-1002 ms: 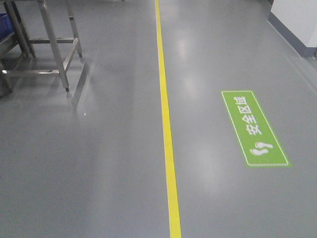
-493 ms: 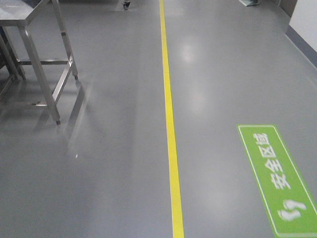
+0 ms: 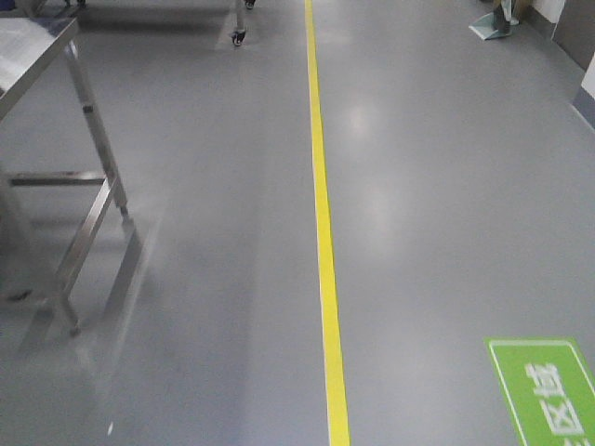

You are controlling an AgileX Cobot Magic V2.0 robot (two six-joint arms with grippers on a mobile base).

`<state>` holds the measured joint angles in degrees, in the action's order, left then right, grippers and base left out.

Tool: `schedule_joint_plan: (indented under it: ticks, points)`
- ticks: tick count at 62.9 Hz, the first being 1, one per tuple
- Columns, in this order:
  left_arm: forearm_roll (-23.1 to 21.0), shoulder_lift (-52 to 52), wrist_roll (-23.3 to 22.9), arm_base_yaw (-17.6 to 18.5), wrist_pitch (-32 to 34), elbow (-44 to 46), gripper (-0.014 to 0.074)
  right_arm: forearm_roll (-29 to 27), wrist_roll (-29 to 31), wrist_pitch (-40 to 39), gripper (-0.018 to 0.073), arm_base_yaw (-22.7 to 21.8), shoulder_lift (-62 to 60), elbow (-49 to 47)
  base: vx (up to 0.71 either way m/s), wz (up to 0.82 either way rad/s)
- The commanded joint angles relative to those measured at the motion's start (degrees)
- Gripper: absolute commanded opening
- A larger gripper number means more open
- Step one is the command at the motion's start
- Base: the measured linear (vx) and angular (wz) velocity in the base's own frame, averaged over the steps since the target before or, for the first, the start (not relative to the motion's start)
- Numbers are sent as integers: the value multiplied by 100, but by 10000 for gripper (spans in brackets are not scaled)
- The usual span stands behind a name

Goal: Pour parts from conveyor to right shelf
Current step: 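Drive along the yellow floor line past the bin cart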

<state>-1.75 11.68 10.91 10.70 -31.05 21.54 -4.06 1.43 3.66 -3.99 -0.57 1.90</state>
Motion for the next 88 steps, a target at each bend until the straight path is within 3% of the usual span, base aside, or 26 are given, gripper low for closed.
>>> schedule_joint_plan:
  ticks: [1, 88]
  points:
    - [-43, 47, -63, 46, 474, 147, -6, 36, 46, -406, -9, -25, -101, 86, 91, -5]
    - [-43, 47, -63, 46, 474, 147, -6, 36, 46, -406, -9, -25, -101, 86, 88, -2]
